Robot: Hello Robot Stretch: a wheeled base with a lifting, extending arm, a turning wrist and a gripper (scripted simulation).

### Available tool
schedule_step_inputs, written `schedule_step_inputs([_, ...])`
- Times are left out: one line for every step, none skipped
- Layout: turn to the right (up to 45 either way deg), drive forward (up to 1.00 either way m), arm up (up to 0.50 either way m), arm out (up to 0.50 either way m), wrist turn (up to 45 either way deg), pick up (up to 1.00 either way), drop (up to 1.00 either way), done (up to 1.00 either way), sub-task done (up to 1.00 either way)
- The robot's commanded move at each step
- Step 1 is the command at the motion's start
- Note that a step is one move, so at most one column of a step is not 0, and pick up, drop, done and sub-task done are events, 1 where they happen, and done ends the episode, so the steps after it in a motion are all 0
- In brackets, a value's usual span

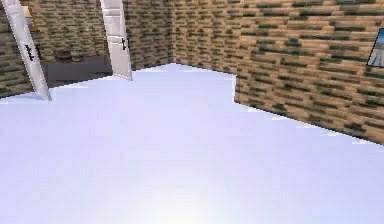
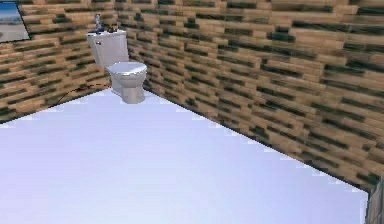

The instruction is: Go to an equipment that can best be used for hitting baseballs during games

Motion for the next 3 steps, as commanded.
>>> schedule_step_inputs([-15.0, 0.00, 0.00, 0.00, 0.0, 0.00, 0.00, 0.00, 0.00])
schedule_step_inputs([0.0, 0.15, 0.00, 0.00, 0.0, 0.00, 0.00, 0.00, 0.00])
schedule_step_inputs([-45.0, 0.00, 0.00, 0.00, 0.0, 0.00, 0.00, 0.00, 0.00])
